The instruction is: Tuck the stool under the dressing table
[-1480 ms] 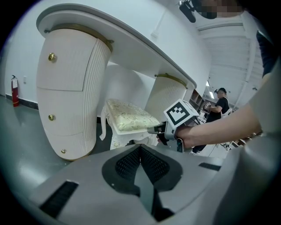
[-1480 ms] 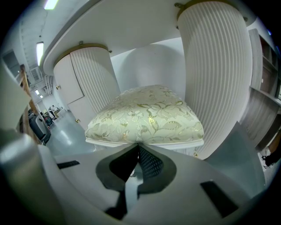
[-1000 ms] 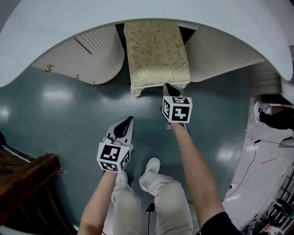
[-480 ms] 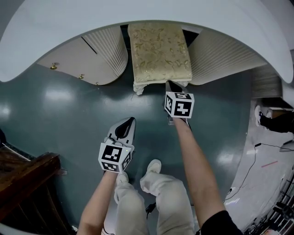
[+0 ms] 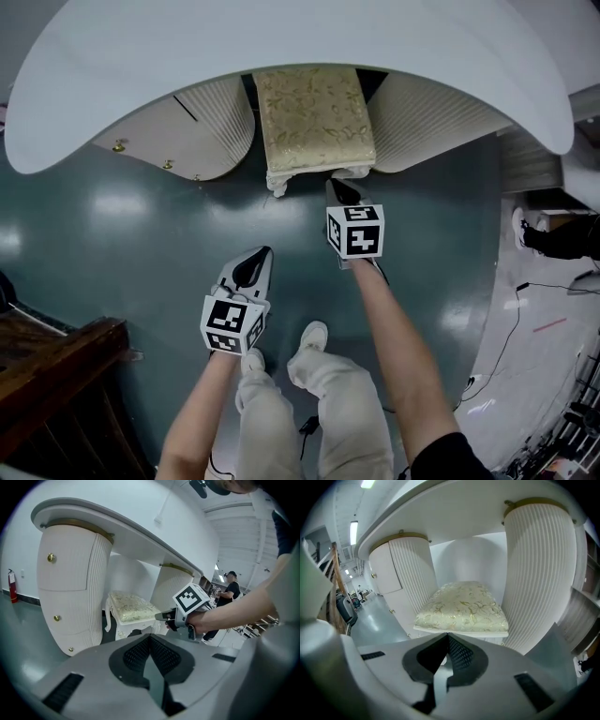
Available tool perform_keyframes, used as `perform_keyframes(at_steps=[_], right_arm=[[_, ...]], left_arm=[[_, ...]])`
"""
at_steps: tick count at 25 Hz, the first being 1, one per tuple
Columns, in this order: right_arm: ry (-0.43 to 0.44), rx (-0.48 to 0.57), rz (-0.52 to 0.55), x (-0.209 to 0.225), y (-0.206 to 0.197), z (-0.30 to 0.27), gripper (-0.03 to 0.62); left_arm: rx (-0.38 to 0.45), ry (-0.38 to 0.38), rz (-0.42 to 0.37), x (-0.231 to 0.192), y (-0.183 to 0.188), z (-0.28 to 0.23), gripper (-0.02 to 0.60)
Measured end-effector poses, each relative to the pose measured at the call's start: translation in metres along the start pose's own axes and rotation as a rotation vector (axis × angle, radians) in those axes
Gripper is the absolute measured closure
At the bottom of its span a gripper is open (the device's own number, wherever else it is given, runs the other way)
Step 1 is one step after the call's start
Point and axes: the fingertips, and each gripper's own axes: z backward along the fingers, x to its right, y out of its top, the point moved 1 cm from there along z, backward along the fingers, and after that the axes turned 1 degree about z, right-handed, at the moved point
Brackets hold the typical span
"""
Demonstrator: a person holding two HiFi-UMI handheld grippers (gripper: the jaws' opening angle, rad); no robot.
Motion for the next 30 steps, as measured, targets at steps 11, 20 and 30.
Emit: perform_keyframes(at_steps=[11,20,30], right_arm=[[0.010,0.049,-0.022,-0.026,0.049,0.111,0.579],[0.027,0.059,-0.086,-0.062,0.074,0.211,0.579],[0.111,0.165,-0.106,-0.120,0.152,0.325,0.579]], left_arm=[[0.019,-0.041,-0.024,0.039,0.075,0.052,0.566],[0.001,-0.042,-0.024,0.070,0.119,0.124,0.566],[0.044,-0.079,-0.053,0.110,0.214,0.198,0.566]])
